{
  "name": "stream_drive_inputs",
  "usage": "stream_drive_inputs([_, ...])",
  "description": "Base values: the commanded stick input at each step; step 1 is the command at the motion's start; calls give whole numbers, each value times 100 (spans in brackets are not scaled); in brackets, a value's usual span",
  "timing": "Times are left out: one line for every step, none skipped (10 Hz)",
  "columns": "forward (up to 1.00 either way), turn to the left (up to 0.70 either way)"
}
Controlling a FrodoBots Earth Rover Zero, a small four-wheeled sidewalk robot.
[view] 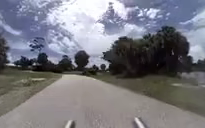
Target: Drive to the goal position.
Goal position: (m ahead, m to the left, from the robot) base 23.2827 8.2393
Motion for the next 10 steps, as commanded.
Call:
stream_drive_inputs([85,28])
stream_drive_inputs([85,9])
stream_drive_inputs([85,0])
stream_drive_inputs([85,0])
stream_drive_inputs([85,0])
stream_drive_inputs([85,0])
stream_drive_inputs([85,0])
stream_drive_inputs([85,0])
stream_drive_inputs([85,0])
stream_drive_inputs([85,0])
